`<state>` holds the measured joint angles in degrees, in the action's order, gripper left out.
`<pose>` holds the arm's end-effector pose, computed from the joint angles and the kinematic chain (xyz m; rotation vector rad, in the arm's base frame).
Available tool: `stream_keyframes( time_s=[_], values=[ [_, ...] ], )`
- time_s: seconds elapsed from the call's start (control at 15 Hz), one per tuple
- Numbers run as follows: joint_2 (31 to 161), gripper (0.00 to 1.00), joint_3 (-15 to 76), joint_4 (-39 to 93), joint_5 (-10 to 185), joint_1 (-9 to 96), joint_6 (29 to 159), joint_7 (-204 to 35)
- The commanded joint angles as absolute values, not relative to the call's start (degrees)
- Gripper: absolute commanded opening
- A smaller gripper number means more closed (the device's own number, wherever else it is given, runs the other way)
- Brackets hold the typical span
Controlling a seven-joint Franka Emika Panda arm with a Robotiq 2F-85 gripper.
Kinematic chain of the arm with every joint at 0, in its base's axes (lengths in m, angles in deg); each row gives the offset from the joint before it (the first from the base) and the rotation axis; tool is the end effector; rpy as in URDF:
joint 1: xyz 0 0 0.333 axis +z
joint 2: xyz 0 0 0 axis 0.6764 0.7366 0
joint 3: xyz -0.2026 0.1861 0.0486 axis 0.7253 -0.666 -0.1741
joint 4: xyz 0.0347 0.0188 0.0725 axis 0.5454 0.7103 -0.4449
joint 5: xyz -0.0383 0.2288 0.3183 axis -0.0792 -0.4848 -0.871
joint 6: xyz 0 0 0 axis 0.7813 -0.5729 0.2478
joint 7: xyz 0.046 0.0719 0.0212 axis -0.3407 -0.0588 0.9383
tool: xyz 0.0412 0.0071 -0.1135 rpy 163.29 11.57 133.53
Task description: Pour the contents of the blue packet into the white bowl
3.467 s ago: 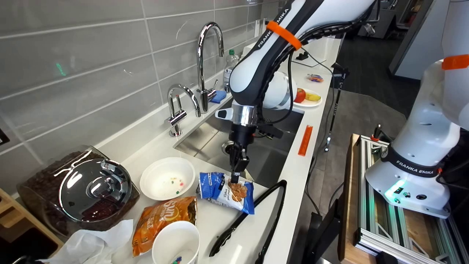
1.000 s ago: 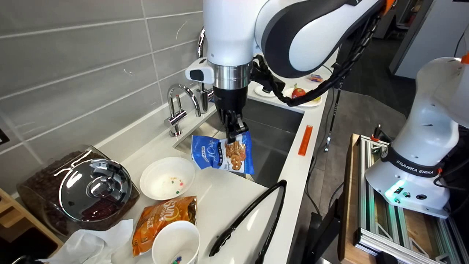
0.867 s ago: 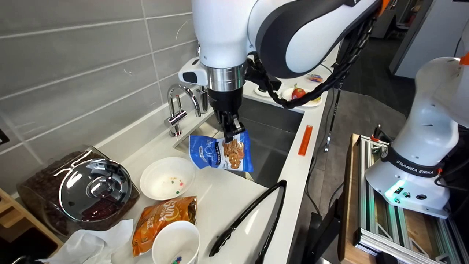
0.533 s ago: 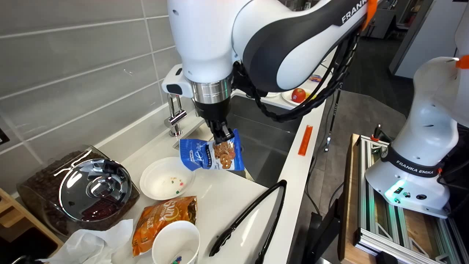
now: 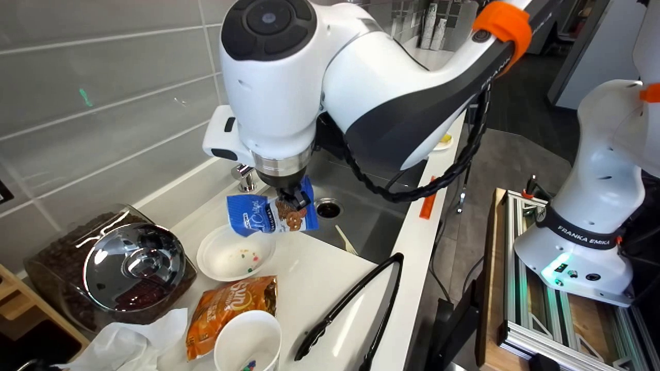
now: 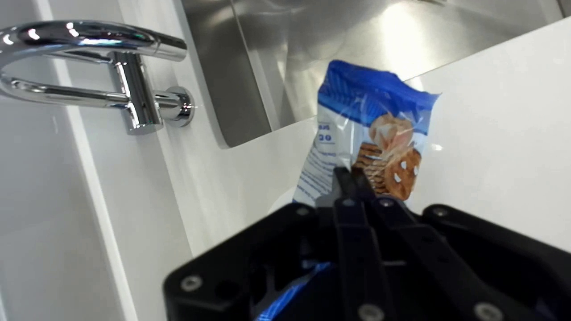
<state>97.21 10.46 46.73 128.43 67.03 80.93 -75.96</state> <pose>0.4757 0.3554 0.2791 2.1309 1.4847 0.0947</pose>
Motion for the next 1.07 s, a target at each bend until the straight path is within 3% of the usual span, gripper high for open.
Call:
stream_keyframes(
  time_s=[0.0, 1.0],
  values=[
    [98.7, 0.0, 10.7, 45.2, 137.6, 69.9, 77.2, -80.4],
    [101.8, 0.0, 6.8, 44.6, 155.6, 72.8, 63.3, -78.6]
  ],
)
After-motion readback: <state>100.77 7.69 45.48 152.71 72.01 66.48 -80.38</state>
